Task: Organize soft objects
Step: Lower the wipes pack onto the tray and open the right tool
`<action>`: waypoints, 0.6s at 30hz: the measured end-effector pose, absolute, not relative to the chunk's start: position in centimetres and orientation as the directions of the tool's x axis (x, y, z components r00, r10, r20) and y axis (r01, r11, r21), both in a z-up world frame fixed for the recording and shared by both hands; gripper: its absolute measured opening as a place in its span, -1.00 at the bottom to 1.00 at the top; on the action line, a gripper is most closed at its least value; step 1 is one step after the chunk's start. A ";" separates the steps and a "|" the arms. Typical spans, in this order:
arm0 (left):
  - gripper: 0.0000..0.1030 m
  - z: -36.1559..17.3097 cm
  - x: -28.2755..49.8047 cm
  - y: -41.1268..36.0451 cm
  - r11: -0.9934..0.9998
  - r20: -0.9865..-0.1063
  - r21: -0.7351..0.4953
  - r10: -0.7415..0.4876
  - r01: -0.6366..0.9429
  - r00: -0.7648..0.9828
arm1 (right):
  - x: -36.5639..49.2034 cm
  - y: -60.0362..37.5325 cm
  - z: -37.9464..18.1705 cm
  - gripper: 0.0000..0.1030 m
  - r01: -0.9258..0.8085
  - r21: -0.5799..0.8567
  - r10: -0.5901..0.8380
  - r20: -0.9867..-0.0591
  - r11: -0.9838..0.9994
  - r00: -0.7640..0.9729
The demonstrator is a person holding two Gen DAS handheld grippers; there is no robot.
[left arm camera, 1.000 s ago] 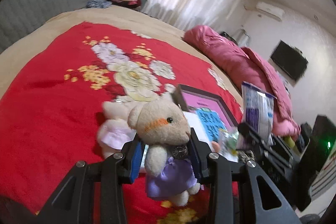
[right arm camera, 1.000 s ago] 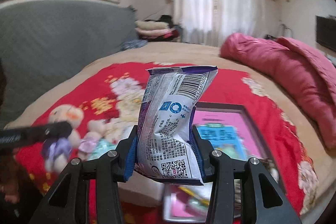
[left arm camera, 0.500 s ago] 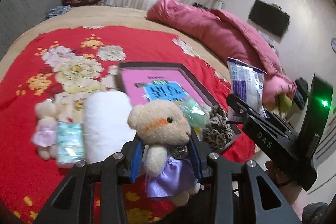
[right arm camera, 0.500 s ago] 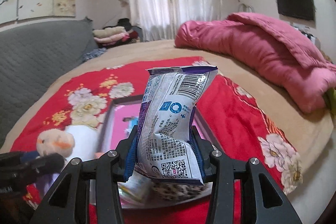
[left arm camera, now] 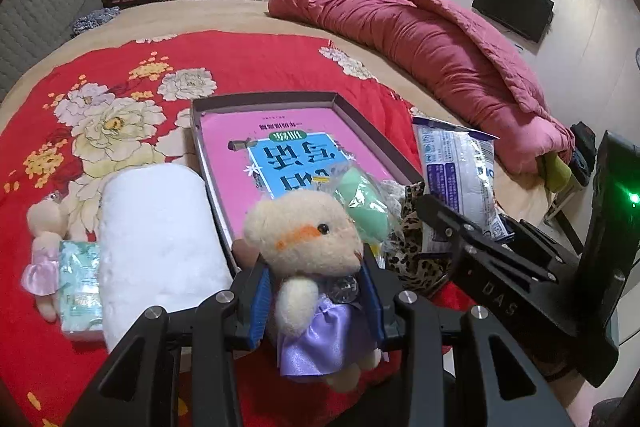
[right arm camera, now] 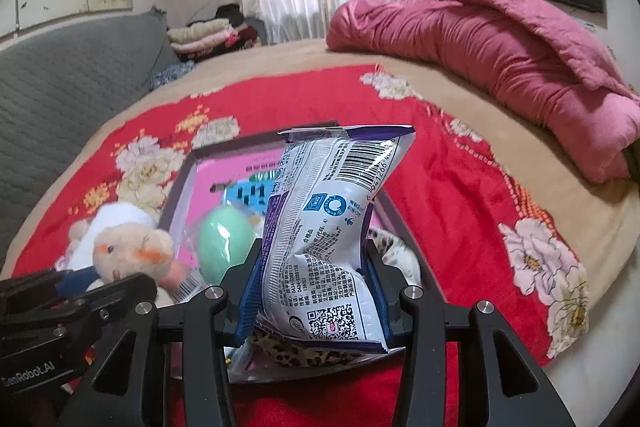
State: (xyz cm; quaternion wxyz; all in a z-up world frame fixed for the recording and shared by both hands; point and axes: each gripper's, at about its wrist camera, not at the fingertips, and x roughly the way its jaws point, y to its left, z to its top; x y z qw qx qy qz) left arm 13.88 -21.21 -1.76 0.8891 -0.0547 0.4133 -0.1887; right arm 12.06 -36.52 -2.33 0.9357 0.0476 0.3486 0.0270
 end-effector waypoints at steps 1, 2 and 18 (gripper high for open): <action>-0.23 -1.9 13.9 -21.3 0.922 -0.717 -0.254 -0.382 0.291 0.583 | 12.2 -36.5 -2.6 -0.08 -0.021 0.109 0.088 -0.657 0.994 0.749; -0.23 -2.1 14.1 -21.5 0.923 -0.719 -0.252 -0.380 0.291 0.582 | 12.4 -36.5 -2.9 -0.08 -0.025 0.110 0.092 -0.668 0.994 0.738; -0.22 -3.0 14.3 -22.6 0.923 -0.723 -0.220 -0.371 0.314 0.583 | 13.8 -35.5 -4.8 -0.01 -0.047 0.058 0.074 -0.716 0.997 0.694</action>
